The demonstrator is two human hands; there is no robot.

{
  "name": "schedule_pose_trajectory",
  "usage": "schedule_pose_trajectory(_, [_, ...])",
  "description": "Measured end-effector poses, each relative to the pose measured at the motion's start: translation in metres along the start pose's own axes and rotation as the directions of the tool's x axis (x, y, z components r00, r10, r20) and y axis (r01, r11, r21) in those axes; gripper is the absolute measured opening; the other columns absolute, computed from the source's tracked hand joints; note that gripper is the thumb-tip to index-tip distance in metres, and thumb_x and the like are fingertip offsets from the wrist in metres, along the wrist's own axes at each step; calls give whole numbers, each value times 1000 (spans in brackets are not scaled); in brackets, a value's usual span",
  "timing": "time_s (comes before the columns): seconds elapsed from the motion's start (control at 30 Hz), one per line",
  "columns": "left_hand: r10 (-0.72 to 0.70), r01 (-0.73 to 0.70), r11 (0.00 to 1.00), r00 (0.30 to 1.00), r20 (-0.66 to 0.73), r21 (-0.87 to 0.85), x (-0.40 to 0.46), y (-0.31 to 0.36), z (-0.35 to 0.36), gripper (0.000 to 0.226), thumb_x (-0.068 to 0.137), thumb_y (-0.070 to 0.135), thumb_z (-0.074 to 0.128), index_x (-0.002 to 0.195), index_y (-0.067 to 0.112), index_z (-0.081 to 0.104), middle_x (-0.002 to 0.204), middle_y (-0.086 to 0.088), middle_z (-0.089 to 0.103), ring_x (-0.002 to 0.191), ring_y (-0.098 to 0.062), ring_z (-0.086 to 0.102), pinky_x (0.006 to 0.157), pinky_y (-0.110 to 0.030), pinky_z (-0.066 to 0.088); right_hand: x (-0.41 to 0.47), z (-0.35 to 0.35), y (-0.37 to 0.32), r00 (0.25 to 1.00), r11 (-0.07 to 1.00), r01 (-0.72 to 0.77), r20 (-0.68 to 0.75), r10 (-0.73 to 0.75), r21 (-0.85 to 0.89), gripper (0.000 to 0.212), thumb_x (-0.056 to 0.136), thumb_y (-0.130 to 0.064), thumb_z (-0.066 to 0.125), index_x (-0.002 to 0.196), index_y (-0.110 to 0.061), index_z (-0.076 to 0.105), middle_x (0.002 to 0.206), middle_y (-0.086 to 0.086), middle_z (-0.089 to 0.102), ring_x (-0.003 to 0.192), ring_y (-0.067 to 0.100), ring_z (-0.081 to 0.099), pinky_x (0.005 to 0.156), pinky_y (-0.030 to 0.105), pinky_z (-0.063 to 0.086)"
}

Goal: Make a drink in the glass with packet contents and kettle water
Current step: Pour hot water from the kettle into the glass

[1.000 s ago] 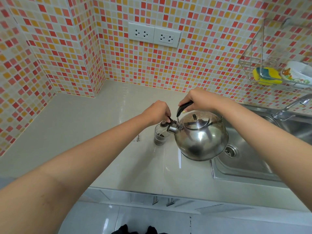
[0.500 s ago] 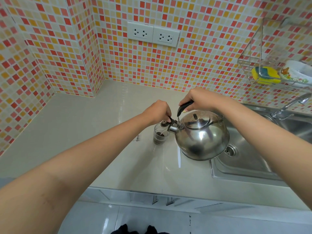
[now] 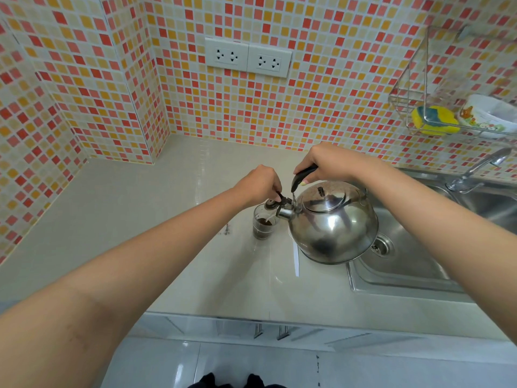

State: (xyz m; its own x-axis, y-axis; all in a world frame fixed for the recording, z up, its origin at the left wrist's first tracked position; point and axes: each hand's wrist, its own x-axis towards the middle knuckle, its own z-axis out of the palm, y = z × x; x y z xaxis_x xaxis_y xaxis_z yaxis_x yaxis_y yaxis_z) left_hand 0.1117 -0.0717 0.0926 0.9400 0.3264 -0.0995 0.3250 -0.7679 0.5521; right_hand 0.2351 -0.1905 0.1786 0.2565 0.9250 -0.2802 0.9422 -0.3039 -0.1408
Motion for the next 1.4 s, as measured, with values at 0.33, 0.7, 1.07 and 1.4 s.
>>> schedule_pose_trajectory(0.33, [-9, 9, 1000, 1000, 3, 3, 2, 1, 1, 23, 80, 12, 73, 103, 4, 74, 99, -13, 74, 90, -27, 67, 79, -33, 53, 1, -1, 0, 1000, 1000, -14, 8, 14, -6, 31, 83, -17, 71, 114, -18, 69, 106, 1, 74, 96, 22, 65, 89, 45, 52])
schedule_pose_trajectory(0.7, [-8, 8, 1000, 1000, -10, 17, 2, 1, 1, 23, 81, 13, 73, 103, 6, 74, 100, -11, 74, 88, -25, 67, 82, -35, 55, 1, -3, -2, 1000, 1000, -19, 10, 19, -10, 30, 83, -17, 71, 113, -18, 70, 105, 2, 74, 95, 24, 65, 88, 46, 52])
schedule_pose_trajectory(1.07, [-13, 13, 1000, 1000, -6, 15, -1, 3, 0, 26, 81, 12, 72, 106, 4, 73, 102, -13, 73, 92, -27, 68, 86, -37, 55, 0, -2, -3, 1000, 1000, -21, 3, 21, -12, 31, 83, -17, 71, 113, -18, 70, 104, 1, 74, 94, 23, 65, 88, 45, 53])
schedule_pose_trajectory(1.4, [-17, 17, 1000, 1000, 3, 10, -3, 4, 0, 24, 81, 12, 73, 104, 5, 74, 99, -13, 73, 91, -29, 67, 83, -38, 55, -2, -2, -4, 1000, 999, -10, 14, 10, -30, 28, 83, -17, 70, 111, -19, 71, 100, 4, 75, 93, 27, 66, 85, 47, 53])
